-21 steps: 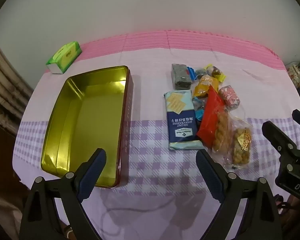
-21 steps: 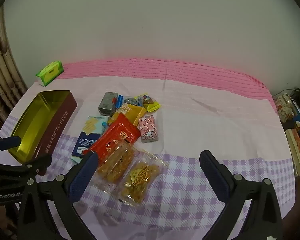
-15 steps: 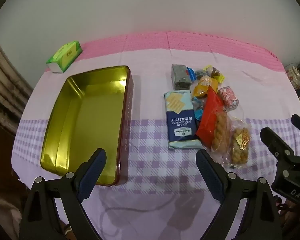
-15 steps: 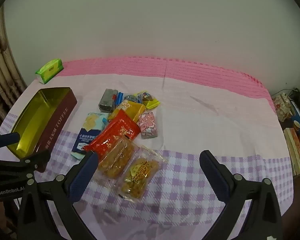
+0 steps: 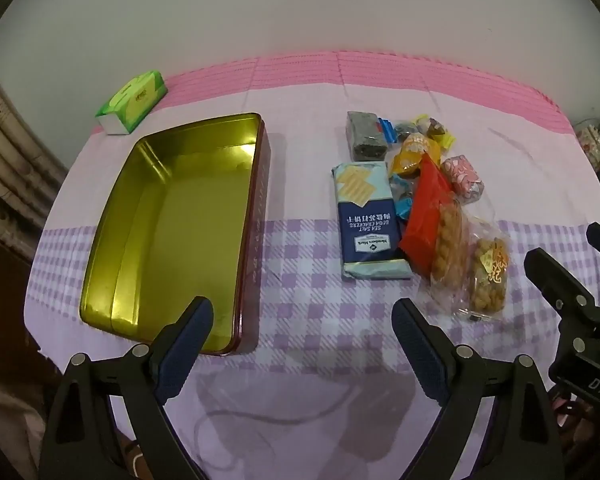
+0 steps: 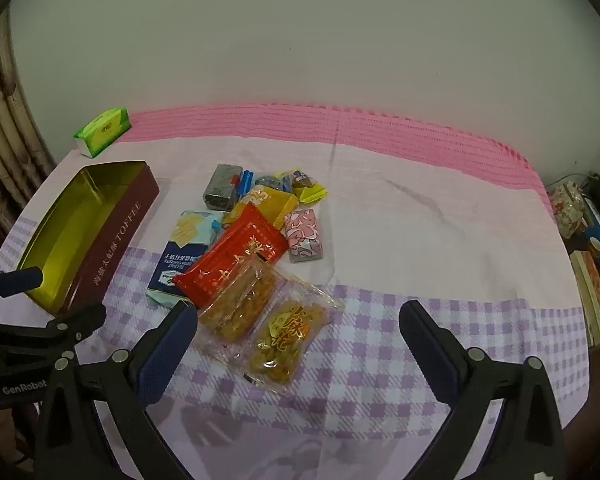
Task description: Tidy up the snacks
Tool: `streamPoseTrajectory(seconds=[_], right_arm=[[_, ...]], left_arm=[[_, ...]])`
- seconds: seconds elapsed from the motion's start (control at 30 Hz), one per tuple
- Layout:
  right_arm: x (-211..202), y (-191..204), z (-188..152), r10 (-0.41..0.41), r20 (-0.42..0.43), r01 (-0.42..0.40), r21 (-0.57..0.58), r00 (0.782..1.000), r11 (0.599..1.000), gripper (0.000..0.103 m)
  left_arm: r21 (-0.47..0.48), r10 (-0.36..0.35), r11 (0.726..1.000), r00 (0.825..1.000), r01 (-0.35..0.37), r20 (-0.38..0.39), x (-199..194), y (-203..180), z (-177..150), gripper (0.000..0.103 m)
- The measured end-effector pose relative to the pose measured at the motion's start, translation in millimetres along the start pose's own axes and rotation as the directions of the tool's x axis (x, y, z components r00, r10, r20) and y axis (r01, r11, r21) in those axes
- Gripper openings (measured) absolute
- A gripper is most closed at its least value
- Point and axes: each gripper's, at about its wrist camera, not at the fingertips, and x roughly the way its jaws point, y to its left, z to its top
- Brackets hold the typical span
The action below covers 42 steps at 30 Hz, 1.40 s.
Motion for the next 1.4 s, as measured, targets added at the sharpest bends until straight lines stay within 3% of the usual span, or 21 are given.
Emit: streamPoseTrajectory(seconds=[0.6, 1.4], right_arm=[[5.8, -2.2, -6.5, 0.016, 0.0, -0.016, 0.012, 1.0, 1.0, 0.1], [23.3, 2.8, -13.6, 0.014, -0.04, -0.013, 0.009, 0.999, 1.0, 0.1]], left_arm=[[-0.006, -0.002, 1.0, 0.999, 0.003, 0.035, 2.9, 0.2, -8.5, 0.091], [-0.037, 0.02, 0.999, 1.0, -0.021, -0.01, 22.7, 5.6, -11.1, 0.091]])
